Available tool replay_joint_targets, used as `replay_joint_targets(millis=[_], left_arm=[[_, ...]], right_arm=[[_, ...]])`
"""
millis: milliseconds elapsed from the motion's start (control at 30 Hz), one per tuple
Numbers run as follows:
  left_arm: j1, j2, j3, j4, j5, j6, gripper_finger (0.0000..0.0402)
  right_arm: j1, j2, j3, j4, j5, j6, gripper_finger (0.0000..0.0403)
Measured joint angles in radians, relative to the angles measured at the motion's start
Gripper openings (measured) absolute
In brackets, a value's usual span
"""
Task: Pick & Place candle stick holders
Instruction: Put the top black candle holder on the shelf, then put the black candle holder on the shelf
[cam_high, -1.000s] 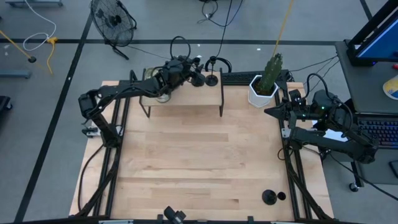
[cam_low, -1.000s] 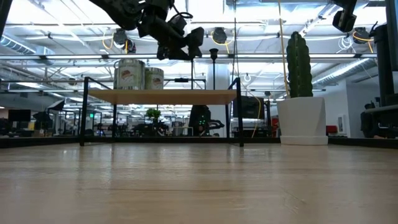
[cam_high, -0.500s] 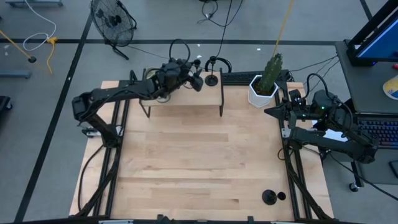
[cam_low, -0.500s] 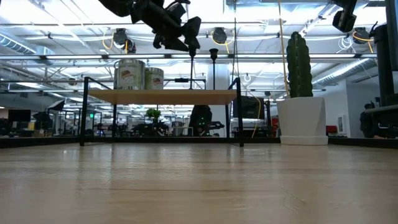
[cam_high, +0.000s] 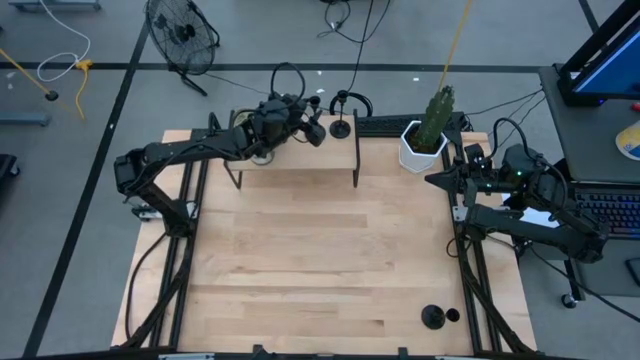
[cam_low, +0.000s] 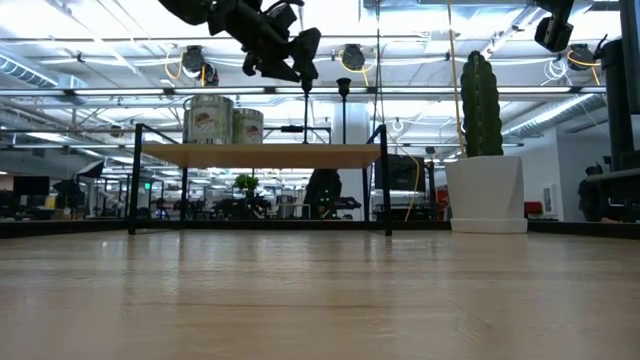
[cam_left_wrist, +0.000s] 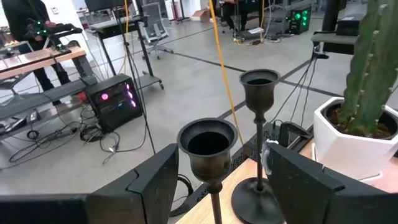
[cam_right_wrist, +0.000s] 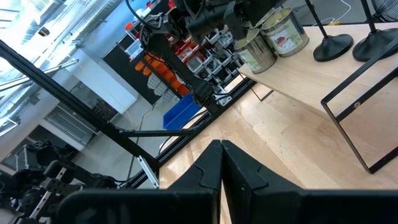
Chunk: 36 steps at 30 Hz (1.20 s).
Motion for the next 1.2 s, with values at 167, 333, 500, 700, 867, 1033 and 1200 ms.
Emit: replay_joint_targets(millis=[167,333,500,700,867,1033,1200], left_arm=[[-0.007,0.0,0.0,-0.021,0.0,-0.005,0.0239],[-0.027,0.0,0.0,-0.032,-0.013,0.011,0.0239],[-0.037,-0.019,0.002,-0.075,-0.037,0.012,0.0239],[-0.049,-0.037,0.001,-0.123,-0.045,-0.014,0.0239],[-0.075,-0.044,0.0,-0.132,-0.042,-0.022,0.0239],[-0.129,-0.078,-0.001,-0.189,-0.042,-0.082,0.0239],[-0.22,-0.135,0.001,-0.325,0.005,-0.225,0.0239]], right_arm=[[0.0,0.0,0.0,0.0,-0.024,0.0,0.0],[0.0,0.0,0.0,0.0,-0.023,0.0,0.0],[0.0,0.0,0.0,0.0,-0.023,0.0,0.0],[0.0,0.0,0.0,0.001,-0.024,0.0,0.0],[0.0,0.0,0.0,0.001,-0.024,0.0,0.0],[0.0,0.0,0.0,0.001,-0.032,-0.002,0.0],[0.0,0.0,0.0,0.001,-0.231,-0.054,0.0]])
